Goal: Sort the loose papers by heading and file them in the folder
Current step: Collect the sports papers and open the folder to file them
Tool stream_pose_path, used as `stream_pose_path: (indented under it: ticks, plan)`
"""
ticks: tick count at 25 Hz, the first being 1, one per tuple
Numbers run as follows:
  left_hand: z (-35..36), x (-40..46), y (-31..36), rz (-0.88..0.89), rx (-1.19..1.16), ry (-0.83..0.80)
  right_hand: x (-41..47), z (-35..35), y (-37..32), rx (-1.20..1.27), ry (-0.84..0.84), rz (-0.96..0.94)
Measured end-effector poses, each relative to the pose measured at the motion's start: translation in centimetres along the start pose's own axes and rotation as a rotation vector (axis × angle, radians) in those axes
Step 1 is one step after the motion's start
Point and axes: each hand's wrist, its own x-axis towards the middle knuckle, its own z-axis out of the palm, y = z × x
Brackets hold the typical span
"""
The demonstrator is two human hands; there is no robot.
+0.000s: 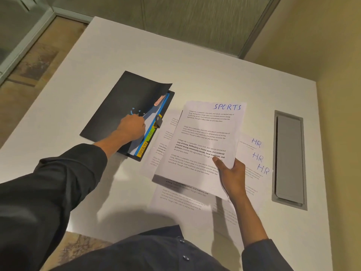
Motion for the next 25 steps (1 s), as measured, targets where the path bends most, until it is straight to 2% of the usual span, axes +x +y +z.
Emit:
stream_pose_path:
  ticks: [10,15,19,25]
  plan:
    - [1.3,-0.5,1.1,-0.037,0.04,0.039,-0.1,-0.3,0.1,-0.013,0.012,-0.007]
    - [1.7,-1.4,2.1,-0.082,0.139,-0.03,-0.3,0.3,-0.2,-0.007,-0.003,-0.011]
    - [2.0,-2.0,2.3,-0.074,0.224,0.018,-0.3,-0.1,-0.2,0.015,0.005,-0.008]
    - [-0.8,-2.8,1.0,0.025,0.214,0.078,-0.4,-0.3,-0.2,0.024,0.004,0.005]
